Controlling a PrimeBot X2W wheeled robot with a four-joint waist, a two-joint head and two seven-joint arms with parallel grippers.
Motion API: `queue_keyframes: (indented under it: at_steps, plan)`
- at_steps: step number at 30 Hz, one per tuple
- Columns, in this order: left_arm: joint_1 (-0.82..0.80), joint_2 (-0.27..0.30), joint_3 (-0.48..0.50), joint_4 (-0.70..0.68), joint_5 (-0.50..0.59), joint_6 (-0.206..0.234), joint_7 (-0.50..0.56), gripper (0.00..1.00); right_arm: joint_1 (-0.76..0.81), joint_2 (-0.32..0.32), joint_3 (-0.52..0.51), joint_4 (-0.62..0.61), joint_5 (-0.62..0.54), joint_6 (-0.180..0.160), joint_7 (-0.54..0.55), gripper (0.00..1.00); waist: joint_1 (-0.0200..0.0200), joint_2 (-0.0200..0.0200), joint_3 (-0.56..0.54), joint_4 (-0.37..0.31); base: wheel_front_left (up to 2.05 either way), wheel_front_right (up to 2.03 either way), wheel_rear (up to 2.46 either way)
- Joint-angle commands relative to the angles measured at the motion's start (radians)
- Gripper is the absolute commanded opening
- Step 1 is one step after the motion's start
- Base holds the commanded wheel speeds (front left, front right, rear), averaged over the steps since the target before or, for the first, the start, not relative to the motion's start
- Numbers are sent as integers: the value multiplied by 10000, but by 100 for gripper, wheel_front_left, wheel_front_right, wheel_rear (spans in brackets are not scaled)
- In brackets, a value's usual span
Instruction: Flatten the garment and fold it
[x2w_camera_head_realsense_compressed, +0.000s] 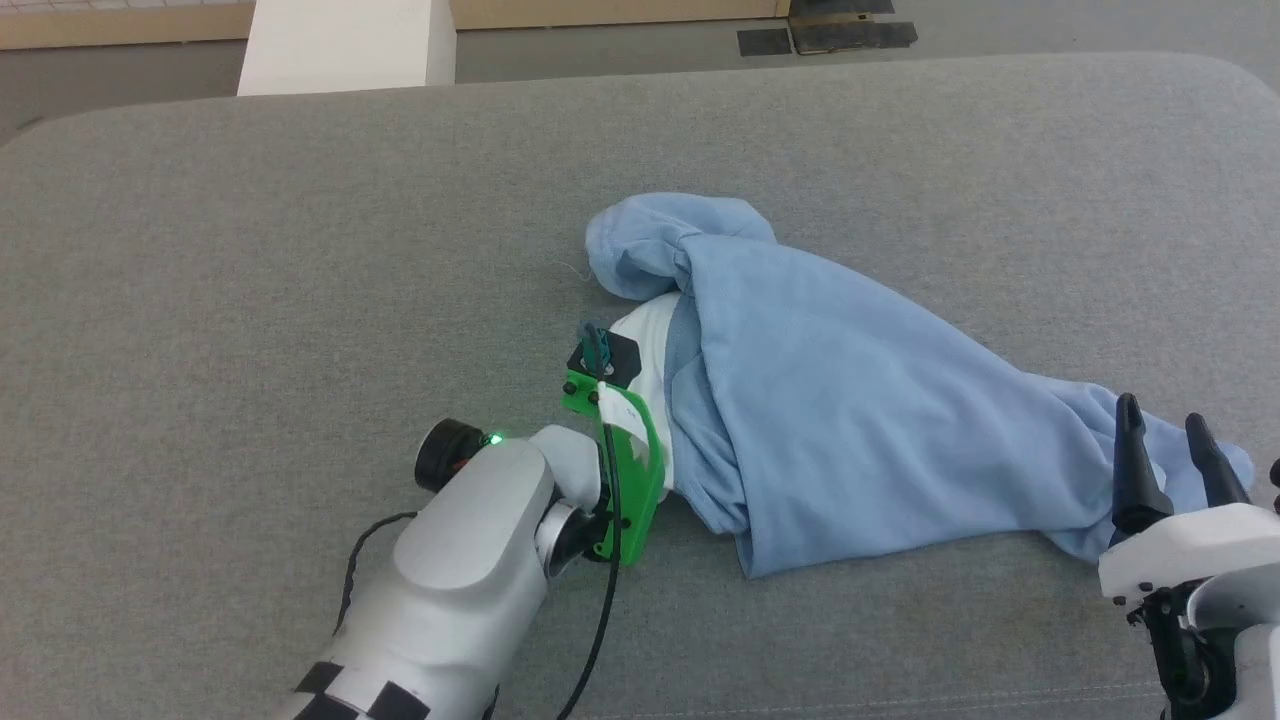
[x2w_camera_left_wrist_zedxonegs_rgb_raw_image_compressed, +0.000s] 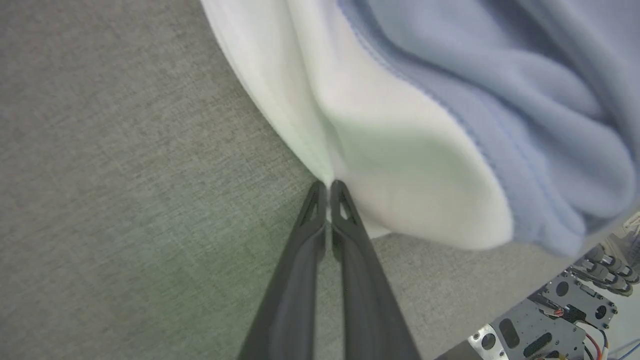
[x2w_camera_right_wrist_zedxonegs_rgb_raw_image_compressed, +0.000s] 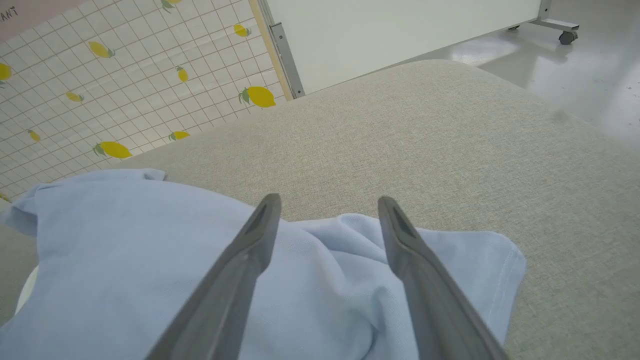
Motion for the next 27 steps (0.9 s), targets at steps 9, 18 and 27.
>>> queue_keyframes:
  at_steps: [9,18,27]
  plan:
    - [-219,12,548,124,-865,334,-1480,0,57,3,-19,267,-84,-15,-118,100,0,-1,-389,292,0,0,0]
    - [-236,1388,2646,-979,-1698,1367,-3121,0,430,3,-102,214,-284,-15,80,100,0,-1,-864,1036,0,0,0]
    - [2313,2609,3856,-1824,-2488,2562,-2632,0,598,3,45,205,-252,-15,194,100,0,-1,-1001,1426,0,0,0]
